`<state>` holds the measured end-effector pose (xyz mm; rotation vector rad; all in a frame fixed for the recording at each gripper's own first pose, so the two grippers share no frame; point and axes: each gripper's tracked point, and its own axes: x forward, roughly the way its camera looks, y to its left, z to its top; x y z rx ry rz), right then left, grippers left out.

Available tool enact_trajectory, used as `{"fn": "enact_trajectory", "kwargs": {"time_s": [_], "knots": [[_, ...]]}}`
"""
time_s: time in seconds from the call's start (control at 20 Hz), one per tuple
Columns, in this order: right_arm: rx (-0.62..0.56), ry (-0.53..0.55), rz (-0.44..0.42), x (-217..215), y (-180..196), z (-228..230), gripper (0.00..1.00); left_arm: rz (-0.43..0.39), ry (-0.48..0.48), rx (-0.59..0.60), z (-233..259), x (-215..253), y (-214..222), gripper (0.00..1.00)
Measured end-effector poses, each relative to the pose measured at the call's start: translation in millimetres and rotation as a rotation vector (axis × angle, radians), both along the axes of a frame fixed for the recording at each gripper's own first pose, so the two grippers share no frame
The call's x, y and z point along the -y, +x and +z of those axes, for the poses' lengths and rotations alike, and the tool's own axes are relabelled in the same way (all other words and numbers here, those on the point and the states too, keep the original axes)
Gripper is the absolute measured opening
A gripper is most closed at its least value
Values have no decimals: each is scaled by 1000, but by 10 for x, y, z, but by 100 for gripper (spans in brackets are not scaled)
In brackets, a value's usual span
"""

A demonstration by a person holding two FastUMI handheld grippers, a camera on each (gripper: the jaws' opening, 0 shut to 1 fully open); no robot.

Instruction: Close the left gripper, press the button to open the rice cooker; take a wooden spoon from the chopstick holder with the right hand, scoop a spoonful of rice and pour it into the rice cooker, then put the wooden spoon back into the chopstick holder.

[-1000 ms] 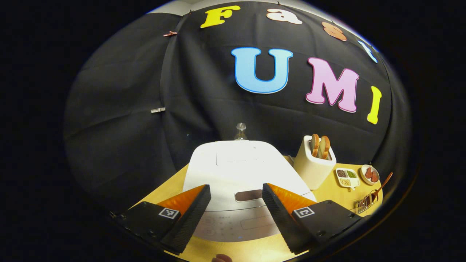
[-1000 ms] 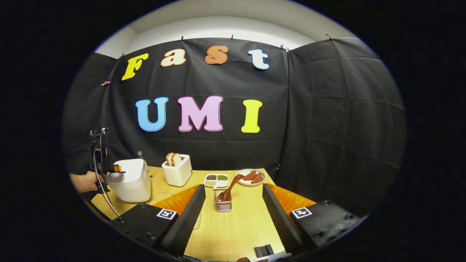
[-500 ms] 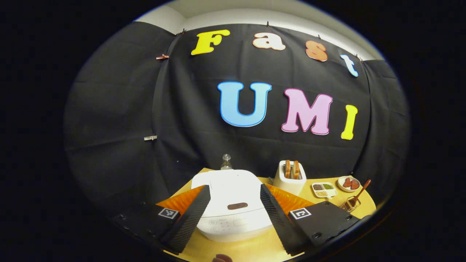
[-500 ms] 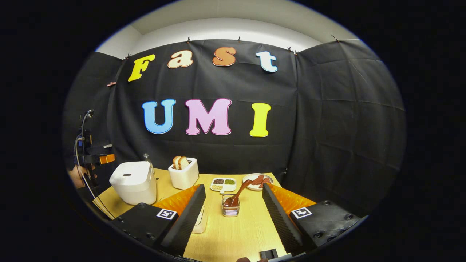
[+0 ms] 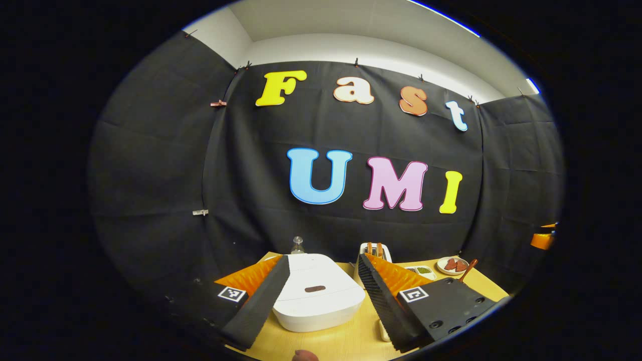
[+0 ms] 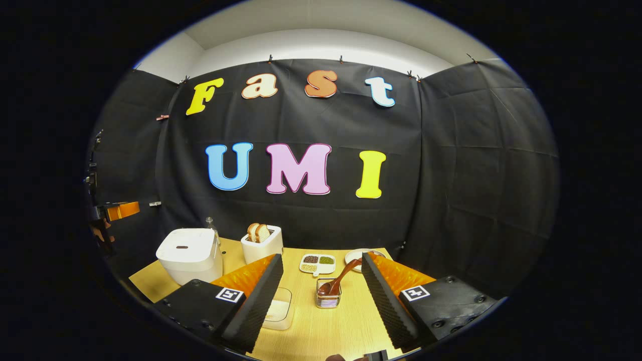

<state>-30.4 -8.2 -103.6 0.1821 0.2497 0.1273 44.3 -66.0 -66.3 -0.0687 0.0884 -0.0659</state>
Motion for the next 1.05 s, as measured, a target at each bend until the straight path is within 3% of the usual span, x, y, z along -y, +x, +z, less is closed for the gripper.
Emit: {"fn": "enact_trajectory", "kwargs": {"time_s": [0.45, 1.05], "knots": [[44, -9, 31, -161, 98, 154, 98, -103, -23, 51, 139, 205, -505, 95], [36, -28, 49, -195, 59, 95, 98, -132, 6, 55, 110, 258, -612, 95]]}}
